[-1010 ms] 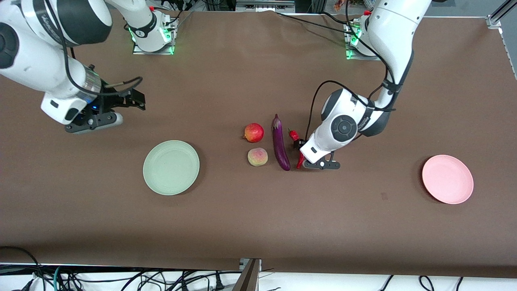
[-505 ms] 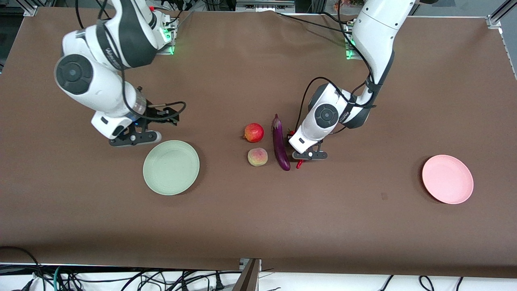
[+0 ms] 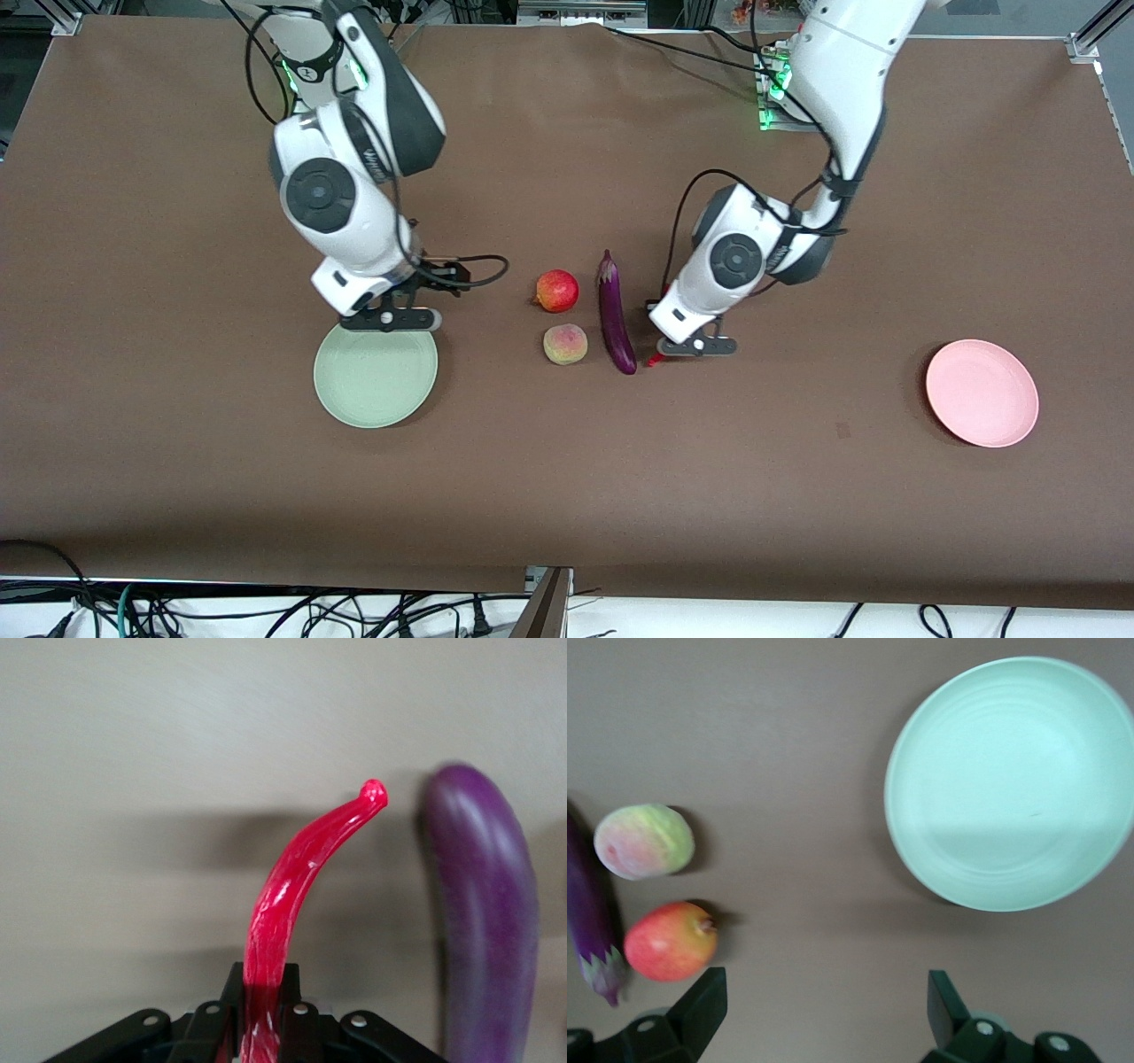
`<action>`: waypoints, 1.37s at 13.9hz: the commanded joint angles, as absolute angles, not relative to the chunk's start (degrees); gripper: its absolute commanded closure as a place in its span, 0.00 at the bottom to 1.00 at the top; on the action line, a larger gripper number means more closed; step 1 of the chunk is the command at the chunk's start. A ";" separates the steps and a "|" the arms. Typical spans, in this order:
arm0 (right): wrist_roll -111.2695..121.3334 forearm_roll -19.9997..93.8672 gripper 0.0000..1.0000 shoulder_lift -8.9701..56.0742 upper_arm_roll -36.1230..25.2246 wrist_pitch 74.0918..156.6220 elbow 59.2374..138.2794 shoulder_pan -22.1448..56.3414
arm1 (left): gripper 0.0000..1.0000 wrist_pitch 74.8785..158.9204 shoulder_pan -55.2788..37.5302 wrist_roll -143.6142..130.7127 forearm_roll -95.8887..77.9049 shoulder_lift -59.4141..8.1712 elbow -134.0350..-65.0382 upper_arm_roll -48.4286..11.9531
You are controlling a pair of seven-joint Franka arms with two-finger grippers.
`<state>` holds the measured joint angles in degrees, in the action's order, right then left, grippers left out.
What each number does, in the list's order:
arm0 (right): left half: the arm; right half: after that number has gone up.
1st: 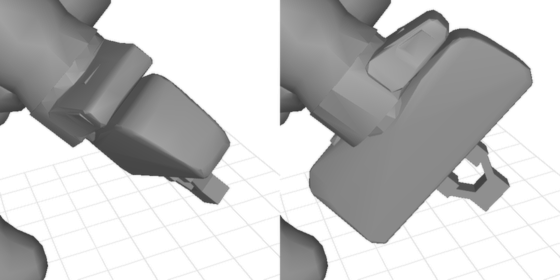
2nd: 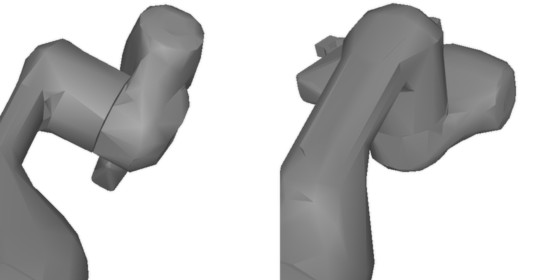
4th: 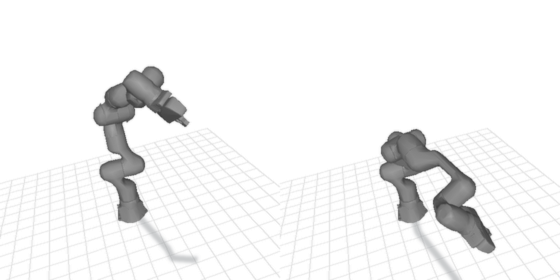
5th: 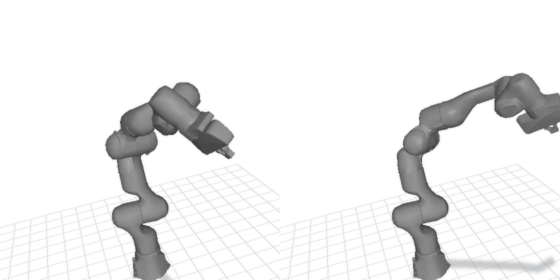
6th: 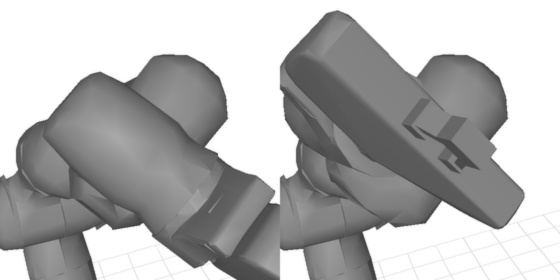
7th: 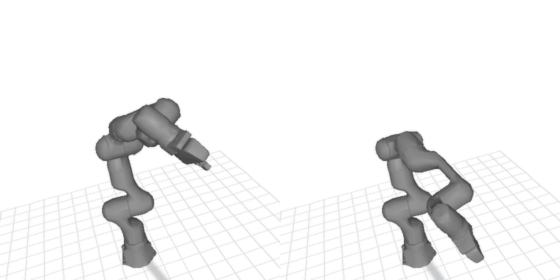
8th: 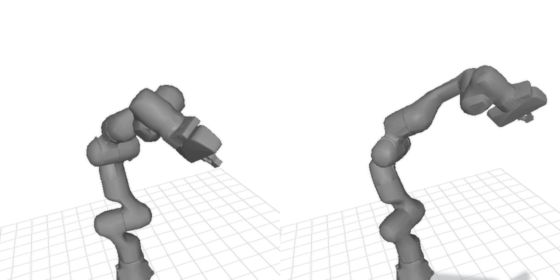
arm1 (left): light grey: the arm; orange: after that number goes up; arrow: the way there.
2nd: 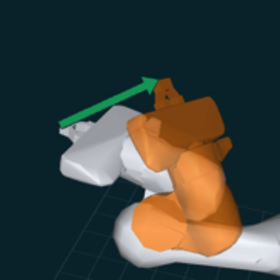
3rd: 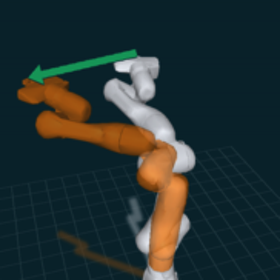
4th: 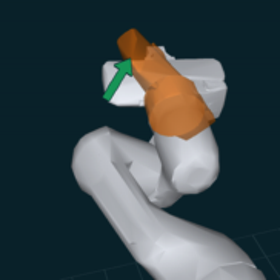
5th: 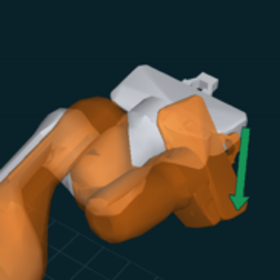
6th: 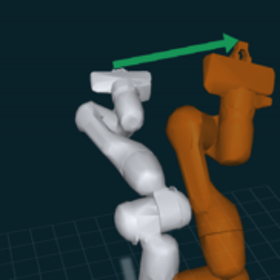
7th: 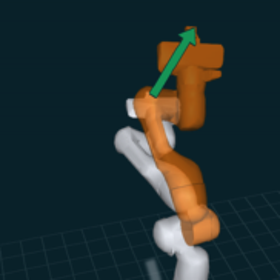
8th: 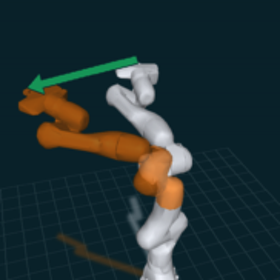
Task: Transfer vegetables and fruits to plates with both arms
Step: 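Carry the chili to the pink plate with the left gripper and release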
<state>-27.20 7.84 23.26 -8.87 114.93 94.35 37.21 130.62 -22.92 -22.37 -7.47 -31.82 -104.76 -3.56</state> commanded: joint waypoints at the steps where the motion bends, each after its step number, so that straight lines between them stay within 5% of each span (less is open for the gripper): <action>1: -35.12 8.53 0.00 27.67 -9.32 119.69 91.94 41.21 | 0.94 119.22 -14.62 -12.87 -6.42 -26.29 -102.23 -3.87; 6: -45.26 8.53 0.00 36.64 -5.98 125.32 85.17 44.12 | 0.94 105.13 -4.67 0.23 5.94 -25.31 -93.79 -3.69; 10: -45.52 8.44 0.00 38.66 -4.66 127.00 85.17 45.69 | 0.94 105.73 3.76 13.15 17.47 -26.27 -91.07 -3.52; 19: -40.52 7.47 0.00 39.90 -4.75 131.48 89.47 47.55 | 0.89 128.22 18.54 38.05 19.51 -38.66 -87.45 -3.52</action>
